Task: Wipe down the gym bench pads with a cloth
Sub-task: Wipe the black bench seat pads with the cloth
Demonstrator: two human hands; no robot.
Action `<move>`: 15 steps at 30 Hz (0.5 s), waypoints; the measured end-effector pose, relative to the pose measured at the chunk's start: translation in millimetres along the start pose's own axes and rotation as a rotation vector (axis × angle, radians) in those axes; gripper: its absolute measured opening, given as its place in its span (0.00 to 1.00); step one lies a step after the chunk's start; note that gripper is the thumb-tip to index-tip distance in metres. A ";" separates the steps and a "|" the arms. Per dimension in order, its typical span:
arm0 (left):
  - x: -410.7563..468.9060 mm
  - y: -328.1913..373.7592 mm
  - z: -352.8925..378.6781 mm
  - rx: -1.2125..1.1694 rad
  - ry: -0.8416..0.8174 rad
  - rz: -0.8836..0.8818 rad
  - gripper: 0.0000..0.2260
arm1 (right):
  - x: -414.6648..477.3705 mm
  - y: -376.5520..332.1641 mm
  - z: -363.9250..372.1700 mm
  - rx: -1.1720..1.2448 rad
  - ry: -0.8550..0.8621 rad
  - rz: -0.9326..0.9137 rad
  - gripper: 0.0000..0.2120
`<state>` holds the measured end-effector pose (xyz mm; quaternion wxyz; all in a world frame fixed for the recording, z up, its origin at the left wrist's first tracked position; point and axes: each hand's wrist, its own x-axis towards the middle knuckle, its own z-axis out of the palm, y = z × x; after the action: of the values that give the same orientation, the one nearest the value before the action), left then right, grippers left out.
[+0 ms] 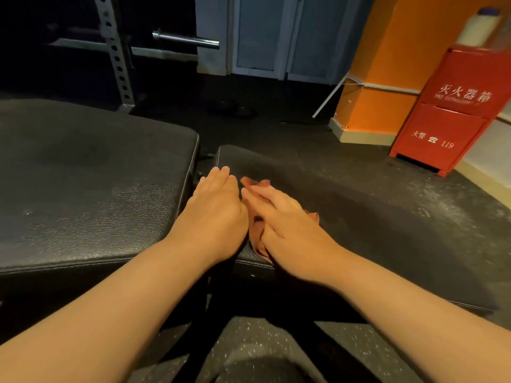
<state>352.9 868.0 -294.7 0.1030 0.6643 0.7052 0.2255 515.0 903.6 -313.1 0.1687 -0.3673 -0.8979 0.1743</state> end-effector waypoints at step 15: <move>-21.7 17.0 3.2 0.346 0.077 0.192 0.15 | -52.9 18.8 -9.1 0.010 0.083 0.068 0.22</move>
<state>371.5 847.5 -293.1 -0.0616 0.7272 0.6703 0.1348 565.8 879.9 -322.5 0.2016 -0.4038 -0.8762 0.1690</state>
